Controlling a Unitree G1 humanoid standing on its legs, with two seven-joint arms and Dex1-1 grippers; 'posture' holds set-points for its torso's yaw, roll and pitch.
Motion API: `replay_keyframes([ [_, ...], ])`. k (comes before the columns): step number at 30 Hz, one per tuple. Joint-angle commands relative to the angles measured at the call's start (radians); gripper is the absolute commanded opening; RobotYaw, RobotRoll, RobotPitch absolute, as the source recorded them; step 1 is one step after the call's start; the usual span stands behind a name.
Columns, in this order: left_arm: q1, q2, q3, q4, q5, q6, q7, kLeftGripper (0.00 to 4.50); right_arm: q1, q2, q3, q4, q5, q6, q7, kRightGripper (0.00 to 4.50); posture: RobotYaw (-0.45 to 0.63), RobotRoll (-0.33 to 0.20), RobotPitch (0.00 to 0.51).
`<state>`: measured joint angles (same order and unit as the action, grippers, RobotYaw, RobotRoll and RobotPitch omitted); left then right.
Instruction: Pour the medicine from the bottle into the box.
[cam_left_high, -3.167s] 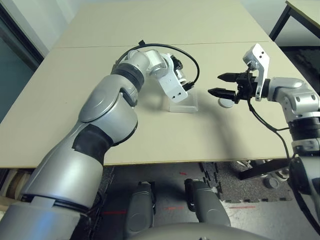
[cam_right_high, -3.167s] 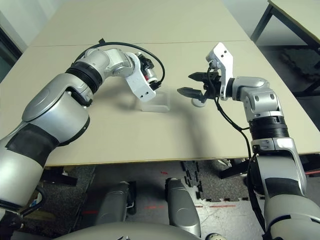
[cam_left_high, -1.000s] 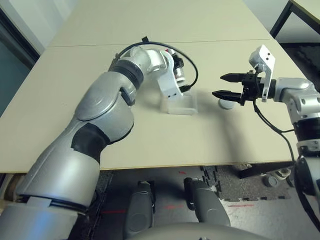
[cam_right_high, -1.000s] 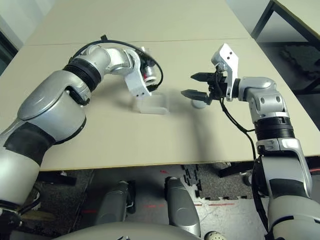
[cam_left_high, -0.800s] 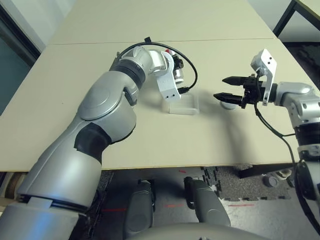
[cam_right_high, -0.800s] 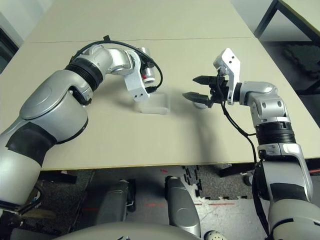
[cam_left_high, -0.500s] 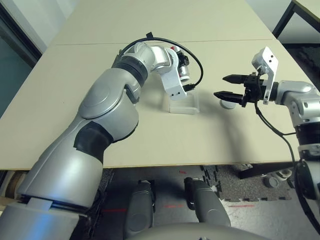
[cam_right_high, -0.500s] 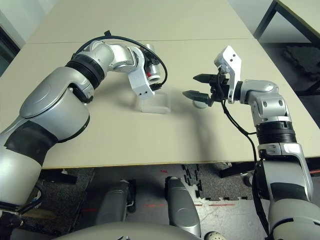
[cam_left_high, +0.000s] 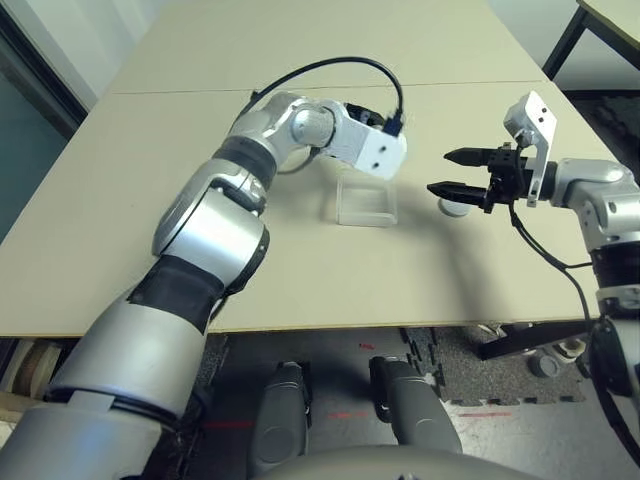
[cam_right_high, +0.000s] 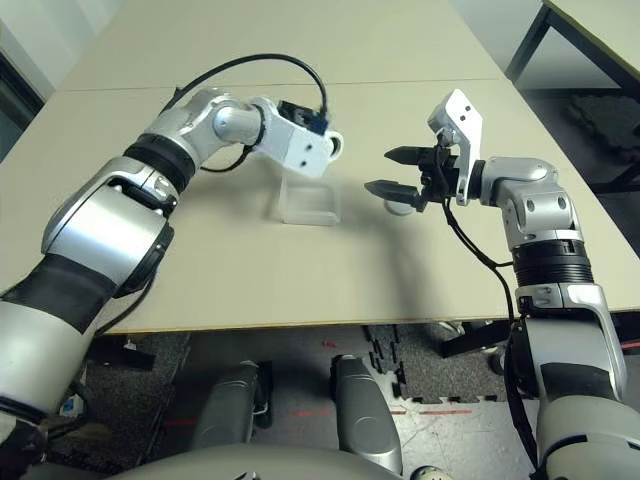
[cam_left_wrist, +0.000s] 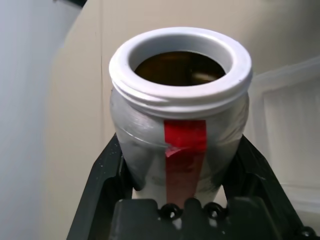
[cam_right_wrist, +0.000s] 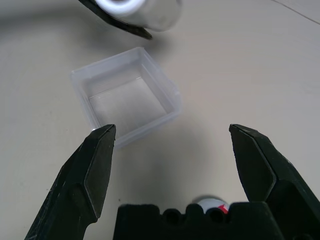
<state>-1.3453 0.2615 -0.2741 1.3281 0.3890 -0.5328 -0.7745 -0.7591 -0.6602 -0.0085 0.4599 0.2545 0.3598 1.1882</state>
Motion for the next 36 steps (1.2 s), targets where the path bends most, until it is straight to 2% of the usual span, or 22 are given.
replay_keyframes([
  [1,0.076,0.029,0.098,-0.045,-0.112,0.080,-0.023,2.54,-0.017,-0.010,0.012,0.017,-0.007,-0.002,0.014,4.50,-0.11,0.000,0.133],
  [3,0.119,0.040,0.146,-0.071,-0.162,0.117,-0.019,2.54,-0.024,-0.010,0.013,0.023,-0.009,-0.002,0.017,4.50,-0.10,0.000,0.135],
  [7,0.216,0.046,0.313,-0.163,-0.340,0.247,0.003,2.54,-0.041,-0.007,0.015,0.045,-0.015,-0.006,0.021,4.50,-0.10,0.000,0.145],
  [12,0.370,0.033,0.412,-0.365,-0.447,0.347,0.102,2.54,-0.046,-0.001,0.018,0.057,-0.018,-0.012,0.022,4.50,-0.09,0.000,0.139],
  [15,0.448,0.016,0.413,-0.498,-0.454,0.383,0.172,2.54,-0.048,0.002,0.019,0.060,-0.019,-0.015,0.024,4.50,-0.08,0.000,0.141],
  [18,0.518,-0.006,0.379,-0.635,-0.388,0.393,0.310,2.54,-0.052,0.006,0.023,0.064,-0.022,-0.019,0.026,4.50,-0.08,0.000,0.136],
  [22,0.545,-0.019,0.345,-0.722,-0.351,0.421,0.403,2.54,-0.058,0.009,0.026,0.075,-0.026,-0.027,0.029,4.50,-0.08,0.000,0.132],
  [25,0.529,0.016,0.267,-0.724,-0.253,0.387,0.439,2.54,-0.066,0.010,0.029,0.084,-0.026,-0.034,0.029,4.50,-0.09,0.000,0.121],
  [28,0.457,0.105,0.075,-0.662,0.001,0.304,0.489,2.54,-0.071,0.007,0.027,0.089,-0.026,-0.040,0.029,4.50,-0.09,0.000,0.119],
  [31,0.323,0.165,-0.125,-0.547,0.247,0.223,0.572,2.54,-0.074,0.008,0.024,0.095,-0.027,-0.045,0.024,4.50,-0.08,0.000,0.117],
  [33,0.199,0.153,-0.219,-0.422,0.341,0.173,0.615,2.54,-0.075,0.008,0.023,0.099,-0.027,-0.048,0.024,4.50,-0.07,0.000,0.116],
  [36,0.022,0.092,-0.367,-0.224,0.474,0.099,0.639,2.54,-0.084,0.010,0.023,0.122,-0.030,-0.057,0.026,4.50,-0.04,0.000,0.115],
])
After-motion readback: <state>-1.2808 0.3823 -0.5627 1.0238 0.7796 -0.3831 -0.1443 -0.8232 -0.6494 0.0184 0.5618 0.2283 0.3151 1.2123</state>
